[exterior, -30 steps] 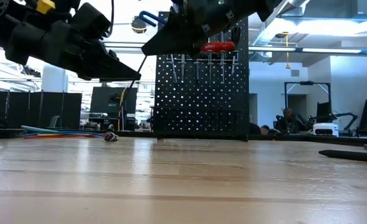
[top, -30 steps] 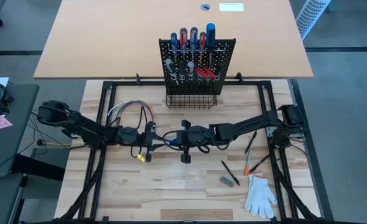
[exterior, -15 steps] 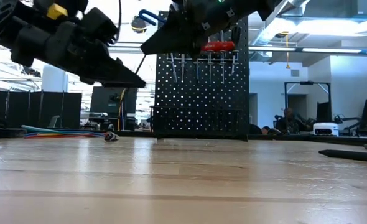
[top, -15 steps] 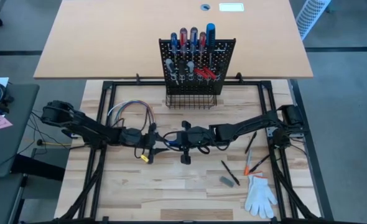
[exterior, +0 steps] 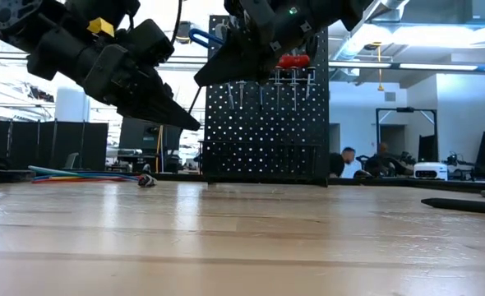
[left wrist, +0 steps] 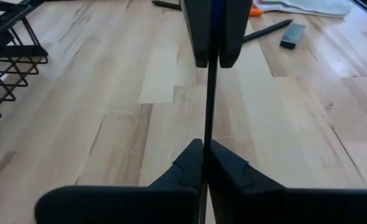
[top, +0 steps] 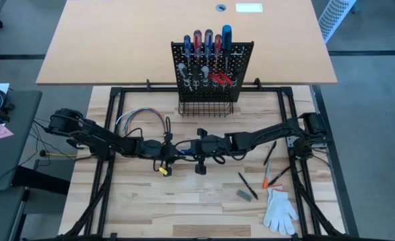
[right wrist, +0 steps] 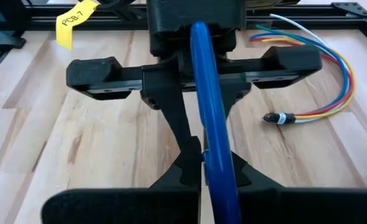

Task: Hang tools onto peg board
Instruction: Hang the blue t handle screwdriver on the black peg board

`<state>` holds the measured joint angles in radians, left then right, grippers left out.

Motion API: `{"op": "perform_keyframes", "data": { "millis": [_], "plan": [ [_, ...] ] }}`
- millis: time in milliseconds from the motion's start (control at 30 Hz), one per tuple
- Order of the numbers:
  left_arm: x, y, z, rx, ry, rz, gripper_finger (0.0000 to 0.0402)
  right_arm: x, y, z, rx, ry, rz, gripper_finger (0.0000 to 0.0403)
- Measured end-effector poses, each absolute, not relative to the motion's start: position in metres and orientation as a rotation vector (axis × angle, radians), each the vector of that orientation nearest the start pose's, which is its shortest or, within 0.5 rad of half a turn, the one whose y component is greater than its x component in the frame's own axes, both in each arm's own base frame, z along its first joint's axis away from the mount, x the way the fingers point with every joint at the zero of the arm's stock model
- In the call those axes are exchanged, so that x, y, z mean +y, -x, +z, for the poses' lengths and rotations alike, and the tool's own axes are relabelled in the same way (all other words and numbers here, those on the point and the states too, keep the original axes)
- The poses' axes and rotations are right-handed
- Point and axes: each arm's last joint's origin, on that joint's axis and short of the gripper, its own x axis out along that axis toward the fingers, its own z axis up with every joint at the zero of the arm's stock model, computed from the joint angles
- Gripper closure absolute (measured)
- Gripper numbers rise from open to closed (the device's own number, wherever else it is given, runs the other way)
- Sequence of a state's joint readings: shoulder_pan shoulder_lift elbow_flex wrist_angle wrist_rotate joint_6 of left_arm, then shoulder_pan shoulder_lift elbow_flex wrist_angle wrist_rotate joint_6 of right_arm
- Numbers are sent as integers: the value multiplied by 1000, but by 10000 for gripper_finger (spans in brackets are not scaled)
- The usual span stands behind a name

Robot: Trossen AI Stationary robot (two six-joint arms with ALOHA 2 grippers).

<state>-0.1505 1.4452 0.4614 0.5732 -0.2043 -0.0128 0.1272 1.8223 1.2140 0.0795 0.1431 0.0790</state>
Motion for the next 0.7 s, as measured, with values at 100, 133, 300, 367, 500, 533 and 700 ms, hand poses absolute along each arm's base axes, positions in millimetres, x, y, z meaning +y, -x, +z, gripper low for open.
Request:
{"op": "perform_keyframes", "data": {
  "millis": [100,133,300,367,500,533,700],
  "plan": [
    [-34,-259,157,400,-60,55,396,47,-402,220,522,-5,-36,389],
    [-33,-259,157,398,-61,58,396,47,-402,220,521,-6,-36,386],
    [-33,-258,157,382,-78,61,399,47,-397,222,561,27,-28,338],
    [-33,-256,156,355,-73,63,399,46,-394,222,593,51,-32,311],
    [-30,-251,154,307,-61,73,400,43,-388,216,683,67,-42,264],
    [-29,-249,153,289,-54,76,400,41,-387,214,705,69,-48,253],
    [-25,-241,150,220,-26,83,401,34,-378,193,728,70,-68,218]
  ]
}}
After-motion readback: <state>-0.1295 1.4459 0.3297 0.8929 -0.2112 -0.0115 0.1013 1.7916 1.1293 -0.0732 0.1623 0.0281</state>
